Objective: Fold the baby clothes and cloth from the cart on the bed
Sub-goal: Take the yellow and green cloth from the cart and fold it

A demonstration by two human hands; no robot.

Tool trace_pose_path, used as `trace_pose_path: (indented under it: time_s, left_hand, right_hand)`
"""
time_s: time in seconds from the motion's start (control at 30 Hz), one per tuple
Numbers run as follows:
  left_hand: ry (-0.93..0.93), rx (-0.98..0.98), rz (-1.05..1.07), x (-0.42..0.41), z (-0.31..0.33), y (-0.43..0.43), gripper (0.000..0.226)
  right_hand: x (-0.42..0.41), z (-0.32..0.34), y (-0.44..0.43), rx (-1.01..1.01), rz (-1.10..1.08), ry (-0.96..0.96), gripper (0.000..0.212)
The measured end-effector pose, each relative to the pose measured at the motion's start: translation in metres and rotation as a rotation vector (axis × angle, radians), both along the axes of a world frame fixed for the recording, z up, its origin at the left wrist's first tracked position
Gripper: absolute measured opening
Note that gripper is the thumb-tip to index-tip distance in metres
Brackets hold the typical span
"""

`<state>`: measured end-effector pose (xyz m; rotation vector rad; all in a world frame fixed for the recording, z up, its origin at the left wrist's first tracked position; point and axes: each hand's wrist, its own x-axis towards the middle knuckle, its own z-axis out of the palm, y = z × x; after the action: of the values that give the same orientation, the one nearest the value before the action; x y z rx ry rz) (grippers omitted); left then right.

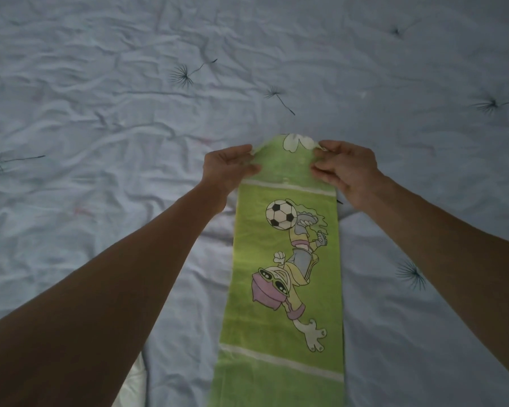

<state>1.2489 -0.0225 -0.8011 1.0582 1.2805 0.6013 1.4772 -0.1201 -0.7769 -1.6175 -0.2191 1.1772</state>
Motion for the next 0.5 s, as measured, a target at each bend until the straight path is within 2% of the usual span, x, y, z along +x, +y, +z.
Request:
trace_pose_path:
  time_s: [0.07,0.13,0.2,0.27,0.3,0.4,0.5]
  left_hand:
    - [-0.020,0.021,-0.012,0.002,-0.006,0.004,0.068]
    - [0.071,0.115,-0.084,0.006,-0.015,0.009,0.077]
    - [0.409,0.372,-0.295,0.007,-0.031,0.011,0.082]
    - [0.794,0.707,-0.516,0.002,-0.048,0.005,0.081]
    - [0.882,0.821,-0.567,-0.002,-0.056,0.001,0.082]
    - [0.979,0.980,-0.581,-0.007,-0.072,-0.007,0.085]
    - [1.062,1.028,-0.575,-0.005,-0.074,-0.008,0.086]
  right_hand:
    - [-0.003,-0.007,0.005,0.022,0.006,-0.089,0.053]
    - [-0.008,-0.017,0.012,0.030,0.087,-0.256,0.064]
    - [-0.016,-0.033,0.014,0.056,0.246,-0.508,0.071]
    - [-0.025,-0.060,0.009,0.049,0.480,-0.861,0.076]
    - [-0.030,-0.074,0.004,0.017,0.578,-1.046,0.078]
    - [-0.042,-0.095,-0.006,-0.102,0.630,-1.471,0.080]
    - [-0.050,-0.093,-0.004,-0.138,0.604,-1.602,0.082]
